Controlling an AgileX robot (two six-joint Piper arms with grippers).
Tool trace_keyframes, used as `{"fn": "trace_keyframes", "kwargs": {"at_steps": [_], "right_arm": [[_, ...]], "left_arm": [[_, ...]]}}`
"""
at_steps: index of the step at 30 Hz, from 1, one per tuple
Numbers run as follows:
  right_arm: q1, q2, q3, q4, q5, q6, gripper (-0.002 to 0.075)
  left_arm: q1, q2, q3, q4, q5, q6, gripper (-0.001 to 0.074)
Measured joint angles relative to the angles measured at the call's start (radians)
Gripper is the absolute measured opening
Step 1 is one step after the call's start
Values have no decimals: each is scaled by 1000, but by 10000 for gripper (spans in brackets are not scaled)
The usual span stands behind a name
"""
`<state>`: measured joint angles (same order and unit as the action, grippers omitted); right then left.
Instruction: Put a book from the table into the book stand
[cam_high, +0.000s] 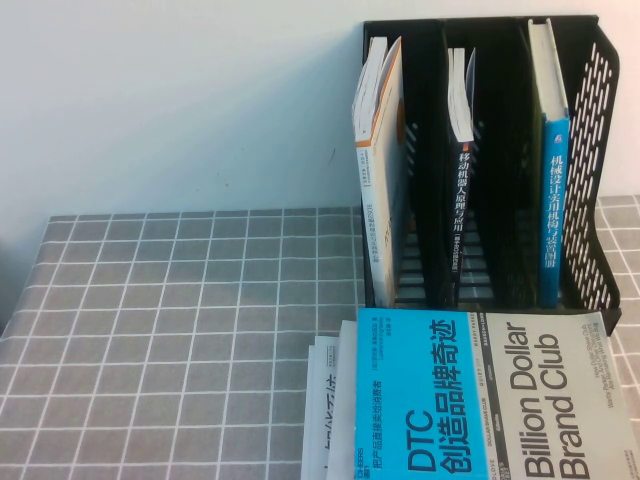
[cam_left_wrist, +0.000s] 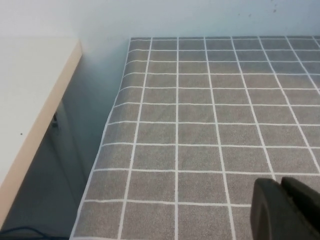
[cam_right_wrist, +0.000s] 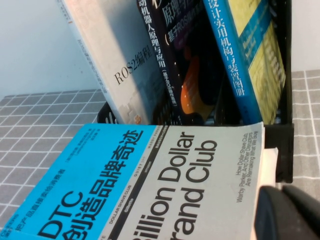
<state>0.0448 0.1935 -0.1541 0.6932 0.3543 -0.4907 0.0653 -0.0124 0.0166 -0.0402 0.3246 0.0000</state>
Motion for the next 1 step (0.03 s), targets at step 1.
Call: {"fn": "trace_keyframes", "kwargs": {"at_steps": [1], "right_arm": [[0,0,0,0,0,0,-5]], "left_arm": [[0,0,0,0,0,0,-3]]}}
